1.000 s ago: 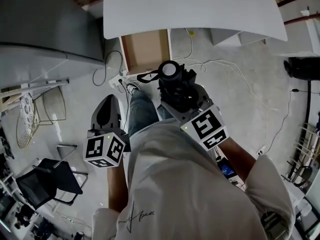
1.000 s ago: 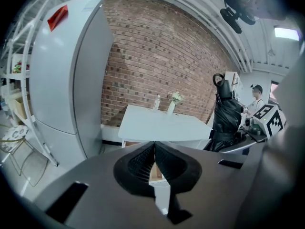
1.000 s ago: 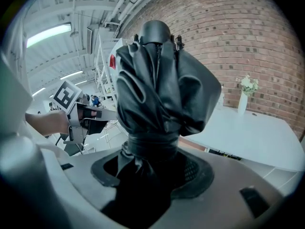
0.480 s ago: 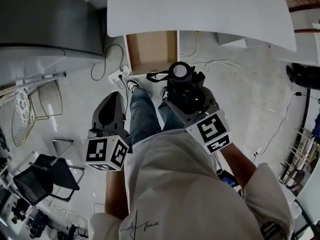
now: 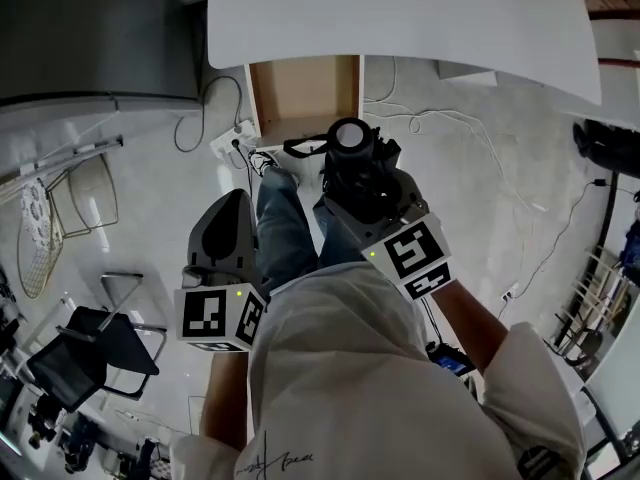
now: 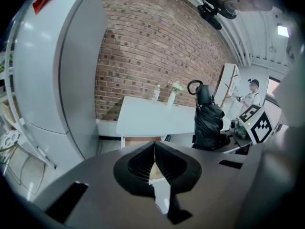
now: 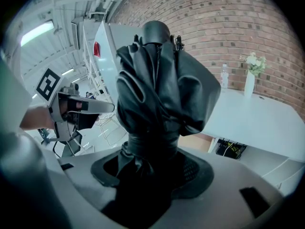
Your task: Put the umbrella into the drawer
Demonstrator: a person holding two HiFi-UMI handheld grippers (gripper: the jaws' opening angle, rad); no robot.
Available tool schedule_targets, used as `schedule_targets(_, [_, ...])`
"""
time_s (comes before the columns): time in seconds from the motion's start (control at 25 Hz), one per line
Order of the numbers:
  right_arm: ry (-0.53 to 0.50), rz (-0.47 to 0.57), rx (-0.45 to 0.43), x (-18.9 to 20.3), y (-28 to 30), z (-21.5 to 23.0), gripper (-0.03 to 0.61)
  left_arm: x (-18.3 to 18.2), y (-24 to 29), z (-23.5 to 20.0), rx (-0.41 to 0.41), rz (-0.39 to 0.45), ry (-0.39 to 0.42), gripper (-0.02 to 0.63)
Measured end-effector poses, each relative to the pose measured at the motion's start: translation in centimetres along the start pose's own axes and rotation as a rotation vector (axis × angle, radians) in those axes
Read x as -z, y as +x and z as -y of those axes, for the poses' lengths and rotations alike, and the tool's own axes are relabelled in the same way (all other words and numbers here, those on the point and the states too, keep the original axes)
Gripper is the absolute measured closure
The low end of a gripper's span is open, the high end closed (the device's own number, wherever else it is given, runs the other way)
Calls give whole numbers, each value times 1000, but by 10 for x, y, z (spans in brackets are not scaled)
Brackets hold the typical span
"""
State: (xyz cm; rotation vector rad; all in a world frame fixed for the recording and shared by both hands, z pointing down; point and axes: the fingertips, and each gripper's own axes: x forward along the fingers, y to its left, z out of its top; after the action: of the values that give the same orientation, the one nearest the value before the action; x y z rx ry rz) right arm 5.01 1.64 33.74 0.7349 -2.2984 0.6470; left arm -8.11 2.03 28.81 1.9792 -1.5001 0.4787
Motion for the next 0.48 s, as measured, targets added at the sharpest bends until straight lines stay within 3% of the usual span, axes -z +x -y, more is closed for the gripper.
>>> schedule_targets(0.48, [53, -50, 16, 10, 35, 20, 316, 15, 20, -23, -15, -78, -26, 595])
